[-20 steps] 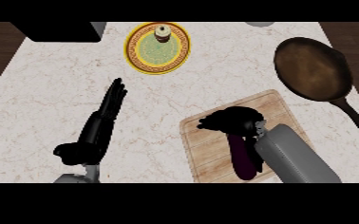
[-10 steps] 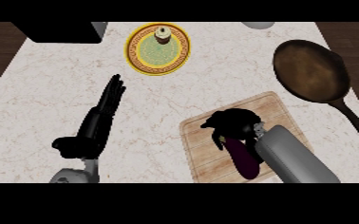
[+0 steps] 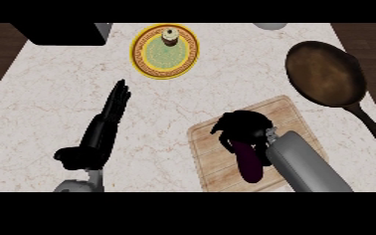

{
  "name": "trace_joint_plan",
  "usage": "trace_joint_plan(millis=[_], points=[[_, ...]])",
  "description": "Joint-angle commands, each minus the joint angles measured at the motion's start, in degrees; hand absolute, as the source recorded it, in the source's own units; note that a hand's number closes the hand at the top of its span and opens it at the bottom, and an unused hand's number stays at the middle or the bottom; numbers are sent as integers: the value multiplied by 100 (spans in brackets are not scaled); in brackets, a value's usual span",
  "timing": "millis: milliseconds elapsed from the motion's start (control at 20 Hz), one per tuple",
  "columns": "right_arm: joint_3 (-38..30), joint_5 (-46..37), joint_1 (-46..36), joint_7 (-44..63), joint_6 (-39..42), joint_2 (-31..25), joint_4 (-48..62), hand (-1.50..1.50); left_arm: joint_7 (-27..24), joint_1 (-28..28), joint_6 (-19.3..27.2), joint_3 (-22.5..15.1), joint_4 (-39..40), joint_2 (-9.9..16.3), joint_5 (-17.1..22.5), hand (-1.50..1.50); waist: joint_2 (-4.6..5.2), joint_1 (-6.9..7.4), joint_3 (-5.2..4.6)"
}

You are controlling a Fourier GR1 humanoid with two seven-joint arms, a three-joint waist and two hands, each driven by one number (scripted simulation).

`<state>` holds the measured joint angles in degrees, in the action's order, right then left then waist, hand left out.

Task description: Pick the eggplant from the cutting board and place it in the pan

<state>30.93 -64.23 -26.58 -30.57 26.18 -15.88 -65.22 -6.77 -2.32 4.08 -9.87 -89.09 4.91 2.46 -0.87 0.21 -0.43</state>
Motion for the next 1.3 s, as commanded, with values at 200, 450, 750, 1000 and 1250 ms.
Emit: trace_joint_plan(millis=[200,450,750,1000,1250], points=[[-1745,342,295,2061,-833,572,-145,150,11,118,47,34,-50,-21,-21,0,41,-244,42],[-2490,117,614,3558,-2242,1013,-850,150,97,238,0,134,-196,93,53,0,6,-261,42],[-2466,-86,1281,4275,-2896,1417,-2641,150,28,304,-28,20,-233,27,-5,0,34,-171,40],[-3105,397,1171,4605,-2790,1435,-3114,150,-54,343,-92,-24,-250,8,-50,0,76,-41,43],[-3679,758,573,4992,-2889,1492,-2769,150,235,280,-87,-51,-419,-46,-67,0,85,4,43]])
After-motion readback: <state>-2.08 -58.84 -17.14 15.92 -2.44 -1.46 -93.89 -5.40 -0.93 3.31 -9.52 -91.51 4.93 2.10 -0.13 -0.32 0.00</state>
